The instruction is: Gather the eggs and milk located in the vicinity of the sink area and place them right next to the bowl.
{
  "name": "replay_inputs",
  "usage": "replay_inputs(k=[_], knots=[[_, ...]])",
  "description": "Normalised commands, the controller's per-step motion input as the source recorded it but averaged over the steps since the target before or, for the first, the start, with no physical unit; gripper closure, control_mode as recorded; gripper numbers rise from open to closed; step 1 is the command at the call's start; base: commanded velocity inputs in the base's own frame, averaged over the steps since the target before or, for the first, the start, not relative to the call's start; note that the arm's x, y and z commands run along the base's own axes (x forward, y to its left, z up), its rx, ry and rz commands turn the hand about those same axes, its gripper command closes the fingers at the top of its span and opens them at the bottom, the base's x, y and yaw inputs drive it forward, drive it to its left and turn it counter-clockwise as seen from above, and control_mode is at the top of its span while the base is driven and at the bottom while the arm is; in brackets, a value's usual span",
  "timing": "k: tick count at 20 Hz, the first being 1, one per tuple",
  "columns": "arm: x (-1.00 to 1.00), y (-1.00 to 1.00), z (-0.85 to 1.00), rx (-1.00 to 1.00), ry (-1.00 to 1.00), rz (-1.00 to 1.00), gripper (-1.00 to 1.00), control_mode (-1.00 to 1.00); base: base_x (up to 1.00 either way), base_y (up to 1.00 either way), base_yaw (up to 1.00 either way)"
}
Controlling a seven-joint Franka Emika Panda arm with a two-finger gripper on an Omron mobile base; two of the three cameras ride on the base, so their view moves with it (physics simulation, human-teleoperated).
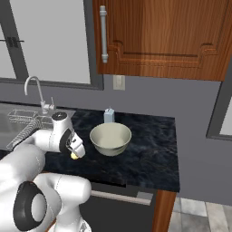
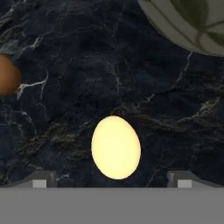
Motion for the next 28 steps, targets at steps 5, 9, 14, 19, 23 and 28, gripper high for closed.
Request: replay_inputs(k=[5, 9, 14, 19, 23, 28], knots=[[0.00, 0.00, -0.26, 0.00, 0.00, 0.00, -1.00, -1.00, 0.00, 0.00, 0.00], [0.00, 0.00, -0.25, 0.00, 0.00, 0.00, -1.00, -1.00, 0.00, 0.00, 0.00], [0.00, 0.00, -0.25, 0.00, 0.00, 0.00, -1.00, -1.00, 0.00, 0.00, 0.00], [0.00, -0.01, -0.23, 0.00, 0.00, 0.00, -1.00, -1.00, 0.00, 0.00, 0.00], [0.00, -0.05, -0.19, 0.00, -0.02, 0.00, -1.00, -1.00, 0.00, 0.00, 0.00], [0.00, -0.14, -0.16, 0.00, -0.02, 0.00, -1.00, -1.00, 0.00, 0.00, 0.00]])
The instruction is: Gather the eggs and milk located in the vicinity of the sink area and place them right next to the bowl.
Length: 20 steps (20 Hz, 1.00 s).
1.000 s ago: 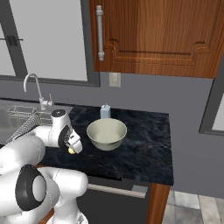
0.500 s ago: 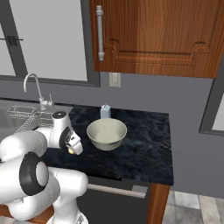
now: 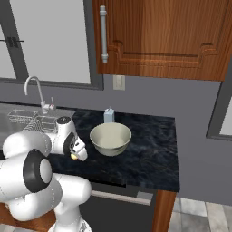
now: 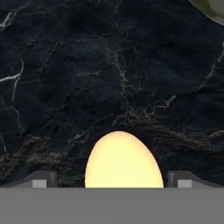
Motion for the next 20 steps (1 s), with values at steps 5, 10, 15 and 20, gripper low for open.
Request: replay_inputs(k=[5, 10, 15, 20], knots=[[0.00, -0.19, -0.14, 0.00, -0.02, 0.00, -1.00, -1.00, 0.00, 0.00, 0.00], [0.00, -0.06, -0.19, 0.00, 0.00, 0.00, -1.00, -1.00, 0.00, 0.00, 0.00], [0.00, 0.00, -0.25, 0.00, 0.00, 0.00, 1.00, -1.00, 0.00, 0.00, 0.00], [0.00, 0.00, -0.15, 0.00, 0.00, 0.00, 1.00, -1.00, 0.00, 0.00, 0.00]])
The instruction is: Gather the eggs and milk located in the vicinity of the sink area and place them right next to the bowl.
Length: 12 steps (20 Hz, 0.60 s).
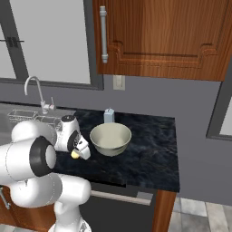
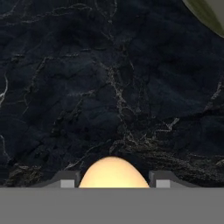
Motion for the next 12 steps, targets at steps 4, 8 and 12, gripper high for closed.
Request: replay_inputs(k=[4, 8, 12], knots=[[0.00, 0.00, 0.00, 0.00, 0.00, 0.00, 1.00, -1.00, 0.00, 0.00, 0.00], [0.00, 0.00, 0.00, 0.00, 0.00, 0.00, 1.00, -1.00, 0.00, 0.00, 0.00], [0.00, 0.00, 0.01, 0.00, 0.00, 0.00, 1.00, -1.00, 0.00, 0.00, 0.00]])
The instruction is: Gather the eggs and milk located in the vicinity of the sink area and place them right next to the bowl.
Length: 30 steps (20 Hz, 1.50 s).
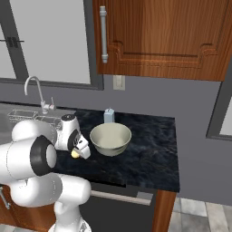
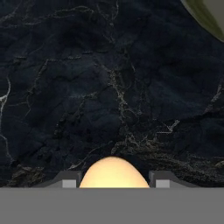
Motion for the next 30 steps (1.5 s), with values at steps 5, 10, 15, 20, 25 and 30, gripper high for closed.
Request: replay_inputs(k=[5, 10, 15, 20, 25, 30], knots=[[0.00, 0.00, 0.06, 0.00, 0.00, 0.00, 1.00, -1.00, 0.00, 0.00, 0.00], [0.00, 0.00, 0.21, -0.01, 0.00, 0.00, 1.00, -1.00, 0.00, 0.00, 0.00], [0.00, -0.02, 0.11, -0.03, 0.00, 0.00, 1.00, -1.00, 0.00, 0.00, 0.00], [0.02, -0.03, 0.00, -0.07, -0.04, 0.00, 1.00, -1.00, 0.00, 0.00, 0.00], [0.07, -0.04, 0.00, -0.09, -0.11, 0.00, 1.00, -1.00, 0.00, 0.00, 0.00], [0.05, -0.10, 0.00, -0.05, -0.09, 0.00, 1.00, -1.00, 0.00, 0.00, 0.00]])
